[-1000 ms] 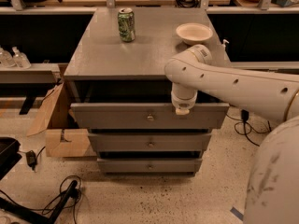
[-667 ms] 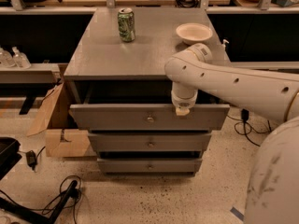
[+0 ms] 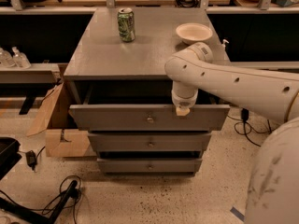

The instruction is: Open top drawer

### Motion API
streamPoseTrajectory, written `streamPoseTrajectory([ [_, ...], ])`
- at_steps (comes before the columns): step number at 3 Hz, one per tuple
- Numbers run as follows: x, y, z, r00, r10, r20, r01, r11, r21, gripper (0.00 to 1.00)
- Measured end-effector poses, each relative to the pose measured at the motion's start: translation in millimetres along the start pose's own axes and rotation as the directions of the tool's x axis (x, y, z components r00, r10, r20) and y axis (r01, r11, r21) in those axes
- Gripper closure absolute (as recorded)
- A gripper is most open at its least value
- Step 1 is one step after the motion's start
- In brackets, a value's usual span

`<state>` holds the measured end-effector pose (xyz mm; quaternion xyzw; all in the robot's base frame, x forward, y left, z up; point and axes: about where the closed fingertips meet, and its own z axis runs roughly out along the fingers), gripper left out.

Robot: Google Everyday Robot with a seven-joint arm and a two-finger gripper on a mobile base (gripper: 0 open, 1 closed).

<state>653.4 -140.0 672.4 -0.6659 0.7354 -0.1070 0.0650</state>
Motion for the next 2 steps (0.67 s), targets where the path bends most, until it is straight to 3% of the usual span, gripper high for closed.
streamPoseTrajectory([
  [2,1.6,10.7,-6.8,1.000,0.004,-0.009,-0.004,1.0000,-0.006,1.00],
])
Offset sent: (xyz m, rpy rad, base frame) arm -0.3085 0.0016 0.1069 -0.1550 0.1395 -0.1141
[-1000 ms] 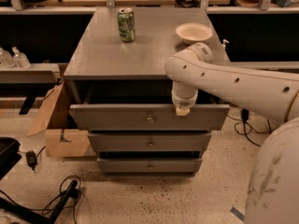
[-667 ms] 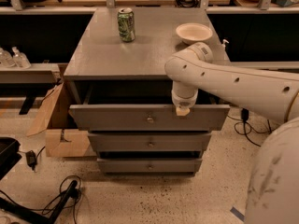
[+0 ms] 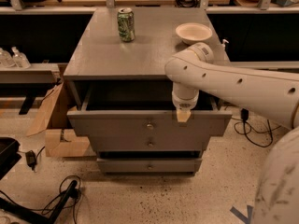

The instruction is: Open top drawer

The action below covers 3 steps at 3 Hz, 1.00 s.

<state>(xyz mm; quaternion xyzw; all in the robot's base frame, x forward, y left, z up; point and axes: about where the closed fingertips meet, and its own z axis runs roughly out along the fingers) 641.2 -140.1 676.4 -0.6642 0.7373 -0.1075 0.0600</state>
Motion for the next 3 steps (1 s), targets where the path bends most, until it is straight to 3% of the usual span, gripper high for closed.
streamPoseTrajectory([
  [1,2.9,26.6,-17.3,1.000,0.001,-0.011,-0.001,1.0000,-0.008,1.00],
  [2,2.9,27.7,-16.6,1.000,0.001,-0.012,-0.001,1.0000,-0.009,1.00],
  [3,5.6,55.9,-35.0,1.000,0.000,-0.020,0.000,0.9999,-0.017,1.00],
])
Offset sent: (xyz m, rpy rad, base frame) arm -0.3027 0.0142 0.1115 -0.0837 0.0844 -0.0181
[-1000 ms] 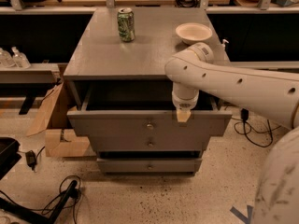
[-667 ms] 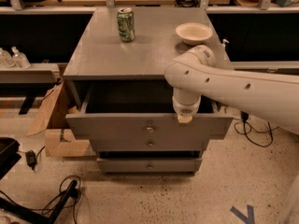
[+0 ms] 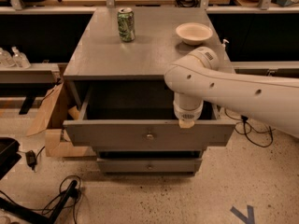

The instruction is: Open top drawer

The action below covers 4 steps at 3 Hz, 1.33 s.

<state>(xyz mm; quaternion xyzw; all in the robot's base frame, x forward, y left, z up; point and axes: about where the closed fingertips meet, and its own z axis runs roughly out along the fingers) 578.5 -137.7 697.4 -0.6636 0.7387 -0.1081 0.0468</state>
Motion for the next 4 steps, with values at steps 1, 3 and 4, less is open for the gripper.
streamPoseTrajectory([
  [1,0.1,-0.2,-1.0,1.000,0.000,0.000,0.000,1.0000,0.000,1.00],
  [3,4.9,53.5,-38.2,1.000,-0.008,-0.013,0.008,0.9999,-0.011,1.00],
  [4,9.8,73.3,-62.3,0.999,-0.031,-0.032,0.032,0.9992,0.024,0.82],
])
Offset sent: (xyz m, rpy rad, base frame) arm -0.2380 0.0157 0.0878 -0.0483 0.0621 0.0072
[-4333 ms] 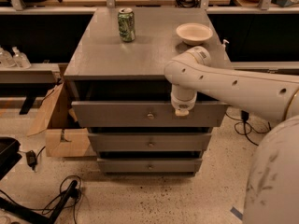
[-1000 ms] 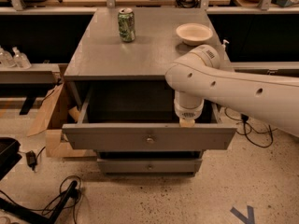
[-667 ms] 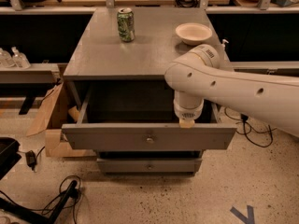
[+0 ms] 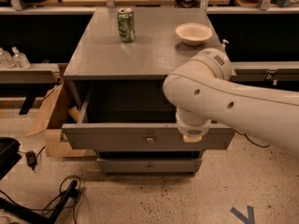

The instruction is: Open top drawer

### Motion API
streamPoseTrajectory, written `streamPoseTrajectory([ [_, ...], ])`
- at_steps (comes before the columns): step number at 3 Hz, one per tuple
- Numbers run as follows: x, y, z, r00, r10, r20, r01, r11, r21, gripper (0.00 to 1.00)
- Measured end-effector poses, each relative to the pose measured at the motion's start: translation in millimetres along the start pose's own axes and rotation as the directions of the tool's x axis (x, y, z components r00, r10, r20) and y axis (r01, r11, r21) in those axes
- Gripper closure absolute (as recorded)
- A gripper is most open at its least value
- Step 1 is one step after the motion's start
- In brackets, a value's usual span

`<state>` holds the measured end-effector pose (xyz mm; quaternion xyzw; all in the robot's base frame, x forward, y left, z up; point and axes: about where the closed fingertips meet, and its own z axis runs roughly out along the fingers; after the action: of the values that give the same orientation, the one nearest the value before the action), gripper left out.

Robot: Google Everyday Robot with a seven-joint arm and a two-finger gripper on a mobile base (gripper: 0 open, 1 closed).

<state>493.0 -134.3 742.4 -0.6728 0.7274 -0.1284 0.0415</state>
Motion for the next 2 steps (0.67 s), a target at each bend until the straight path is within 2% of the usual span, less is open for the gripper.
streamPoseTrajectory([
  [2,2.8,-2.5,-0.2,1.000,0.013,0.007,-0.013,0.9999,0.004,0.36],
])
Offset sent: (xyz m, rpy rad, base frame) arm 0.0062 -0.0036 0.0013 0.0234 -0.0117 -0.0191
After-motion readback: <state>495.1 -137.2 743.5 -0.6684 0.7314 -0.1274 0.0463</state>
